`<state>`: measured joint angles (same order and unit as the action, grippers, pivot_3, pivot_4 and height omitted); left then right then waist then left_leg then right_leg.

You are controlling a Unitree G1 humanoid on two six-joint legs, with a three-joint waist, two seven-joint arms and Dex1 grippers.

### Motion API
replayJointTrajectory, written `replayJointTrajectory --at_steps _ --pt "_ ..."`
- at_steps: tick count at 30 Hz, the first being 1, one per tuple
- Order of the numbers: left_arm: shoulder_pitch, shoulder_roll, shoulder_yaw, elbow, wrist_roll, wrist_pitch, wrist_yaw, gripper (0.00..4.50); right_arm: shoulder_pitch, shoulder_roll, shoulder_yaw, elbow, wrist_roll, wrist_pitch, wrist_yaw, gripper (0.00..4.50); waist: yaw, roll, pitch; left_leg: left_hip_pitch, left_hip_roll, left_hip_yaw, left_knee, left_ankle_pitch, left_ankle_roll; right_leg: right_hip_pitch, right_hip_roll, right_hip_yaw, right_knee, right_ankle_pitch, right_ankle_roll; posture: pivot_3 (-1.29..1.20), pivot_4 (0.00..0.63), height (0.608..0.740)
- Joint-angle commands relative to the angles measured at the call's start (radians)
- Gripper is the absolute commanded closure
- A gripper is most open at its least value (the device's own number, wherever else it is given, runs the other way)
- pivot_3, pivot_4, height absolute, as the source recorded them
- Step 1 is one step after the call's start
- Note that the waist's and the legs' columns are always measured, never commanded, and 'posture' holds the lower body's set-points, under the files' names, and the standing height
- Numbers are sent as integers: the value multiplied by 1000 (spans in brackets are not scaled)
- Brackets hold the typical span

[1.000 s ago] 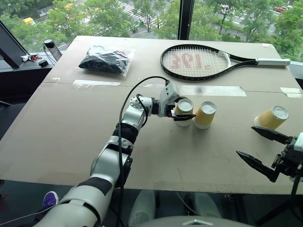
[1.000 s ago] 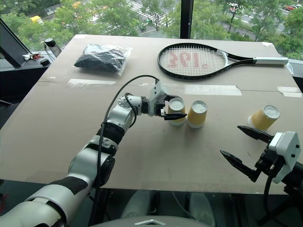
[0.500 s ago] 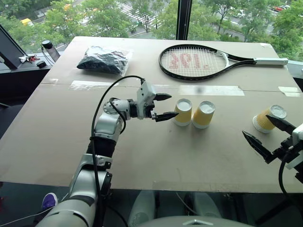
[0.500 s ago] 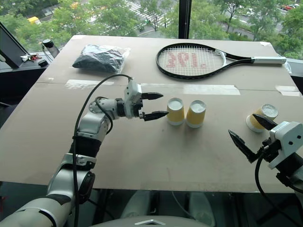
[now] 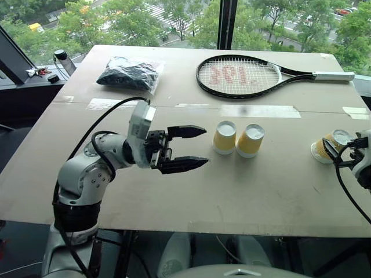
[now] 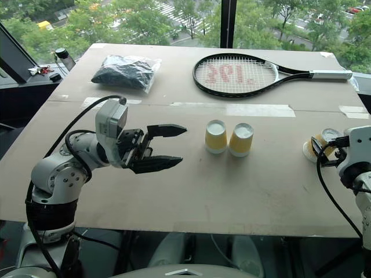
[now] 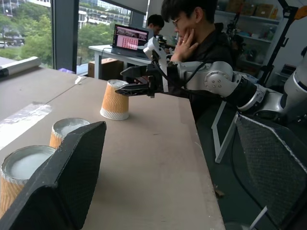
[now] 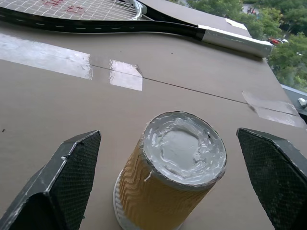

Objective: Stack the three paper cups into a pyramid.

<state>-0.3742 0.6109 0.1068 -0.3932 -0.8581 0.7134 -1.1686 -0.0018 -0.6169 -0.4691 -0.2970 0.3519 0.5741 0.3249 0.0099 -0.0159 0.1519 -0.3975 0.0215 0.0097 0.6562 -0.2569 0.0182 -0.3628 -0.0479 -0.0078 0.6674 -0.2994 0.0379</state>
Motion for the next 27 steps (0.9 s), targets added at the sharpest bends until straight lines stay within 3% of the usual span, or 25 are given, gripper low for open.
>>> replayJointTrajectory --at_steps 1,17,20,23,24,27 --pt "13 18 32 -76 -56 6 39 64 -54 -15 -2 36 -9 17 -12 0 0 0 0 0 0 0 0 0 0 0 0 0 0 0 0 0 150 740" --pt "133 52 88 -149 -81 -46 132 64 -154 3 -26 163 26 62 -23 0 1 0 0 0 0 2 -1 -1 2 -1 0 2 0 0 0 0 150 740" --pt "131 59 92 -139 -84 -54 135 0 -146 1 -31 155 29 66 -26 774 1 0 0 0 0 2 -1 -2 3 -1 0 2 0 0 0 0 150 740" --pt "137 64 87 -133 -78 -65 128 0 -136 0 -34 149 32 65 -24 2144 2 0 0 0 0 3 -1 -2 3 -1 0 2 0 0 0 0 150 740" --pt "135 64 85 -132 -75 -69 128 0 -132 -2 -35 143 34 64 -20 2336 2 0 0 0 0 3 -1 -2 3 -1 0 2 0 0 0 0 150 740" --pt "130 61 85 -126 -76 -70 140 0 -115 -16 -30 109 41 55 9 2356 2 0 0 0 0 3 -1 -2 4 -2 0 2 0 0 0 0 150 740"
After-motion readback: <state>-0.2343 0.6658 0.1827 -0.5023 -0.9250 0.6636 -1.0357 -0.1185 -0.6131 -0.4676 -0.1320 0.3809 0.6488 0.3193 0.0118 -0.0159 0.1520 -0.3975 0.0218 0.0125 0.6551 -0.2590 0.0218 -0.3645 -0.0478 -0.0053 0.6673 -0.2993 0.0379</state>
